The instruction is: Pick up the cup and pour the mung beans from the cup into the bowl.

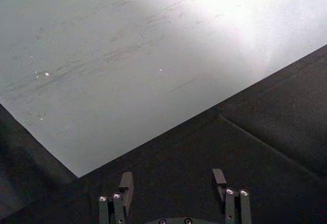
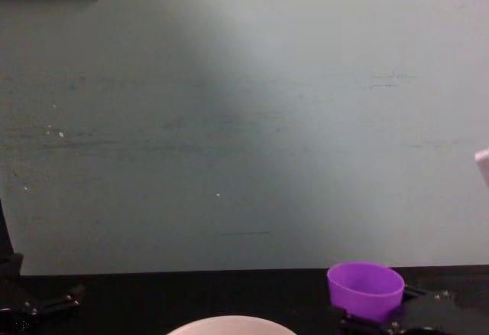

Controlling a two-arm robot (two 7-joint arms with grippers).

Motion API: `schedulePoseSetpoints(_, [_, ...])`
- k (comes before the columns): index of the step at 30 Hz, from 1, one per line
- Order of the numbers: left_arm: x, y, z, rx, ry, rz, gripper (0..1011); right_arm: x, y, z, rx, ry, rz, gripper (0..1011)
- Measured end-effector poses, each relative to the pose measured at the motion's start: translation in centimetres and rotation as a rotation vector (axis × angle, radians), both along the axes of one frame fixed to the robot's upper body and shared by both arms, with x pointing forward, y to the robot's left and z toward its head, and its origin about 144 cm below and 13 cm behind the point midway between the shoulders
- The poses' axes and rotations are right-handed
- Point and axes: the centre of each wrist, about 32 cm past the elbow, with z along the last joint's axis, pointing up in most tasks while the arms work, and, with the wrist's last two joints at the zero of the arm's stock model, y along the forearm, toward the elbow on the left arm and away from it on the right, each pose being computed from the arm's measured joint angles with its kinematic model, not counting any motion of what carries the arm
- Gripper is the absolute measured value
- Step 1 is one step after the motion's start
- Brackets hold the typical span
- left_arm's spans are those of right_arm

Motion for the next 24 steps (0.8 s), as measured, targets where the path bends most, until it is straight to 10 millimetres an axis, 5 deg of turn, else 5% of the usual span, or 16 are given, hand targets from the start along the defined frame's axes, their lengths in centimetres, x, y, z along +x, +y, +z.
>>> schedulePoseSetpoints(24, [0.0,0.0,0.0,0.000,0.000,0.000,1000,0.3,-0.8,-2.1,0.084,0.053,0.019,718])
